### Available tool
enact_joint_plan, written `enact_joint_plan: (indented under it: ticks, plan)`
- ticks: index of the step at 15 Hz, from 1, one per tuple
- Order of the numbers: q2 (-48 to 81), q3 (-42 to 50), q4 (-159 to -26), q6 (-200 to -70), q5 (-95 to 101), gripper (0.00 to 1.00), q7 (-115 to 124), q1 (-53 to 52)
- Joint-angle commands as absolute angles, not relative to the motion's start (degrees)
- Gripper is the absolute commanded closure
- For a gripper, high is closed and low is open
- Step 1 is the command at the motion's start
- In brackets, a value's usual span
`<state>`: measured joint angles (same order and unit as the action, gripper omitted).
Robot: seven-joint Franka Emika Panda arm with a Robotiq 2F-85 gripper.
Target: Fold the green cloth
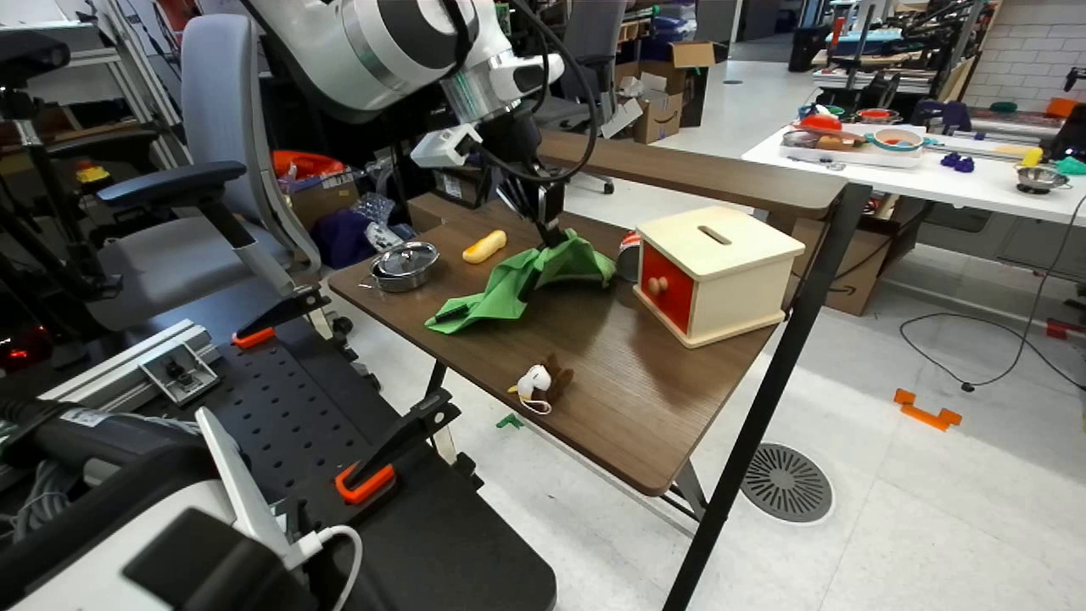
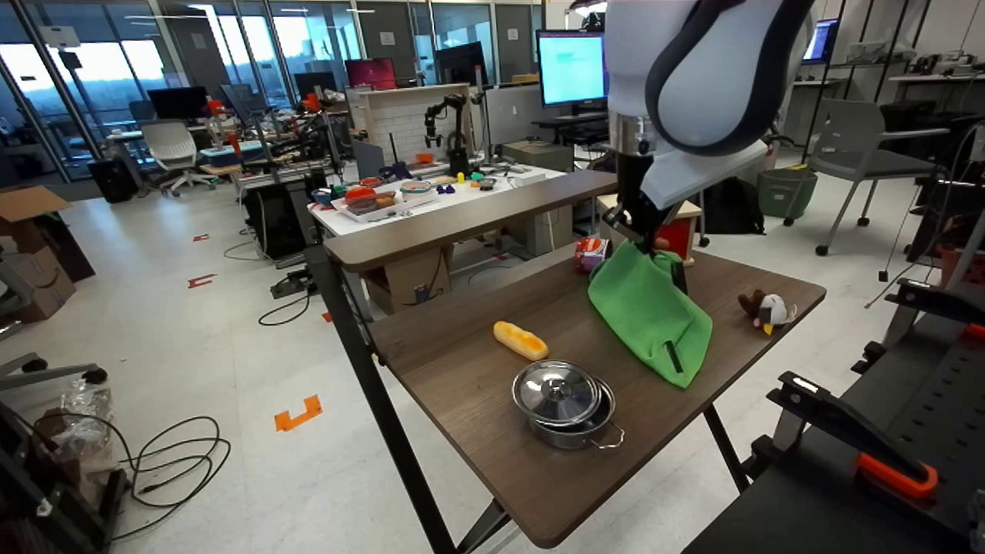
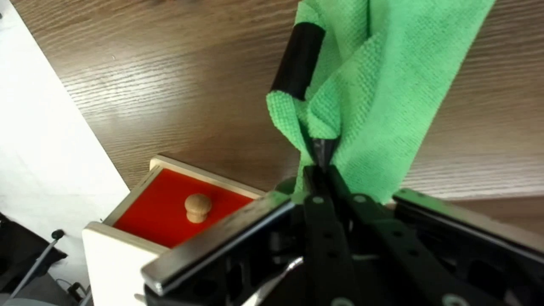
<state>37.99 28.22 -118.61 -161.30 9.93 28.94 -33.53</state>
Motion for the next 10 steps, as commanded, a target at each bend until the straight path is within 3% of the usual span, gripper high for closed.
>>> enact_joint_plan:
  ticks: [1,10]
  plan:
    - [33.6,28.1,-119.3,-159.4,11.9,0.99,32.6,-35.3]
    - [34.0,21.8,-119.5,-160.5,11.7,0.99,39.5,-38.6]
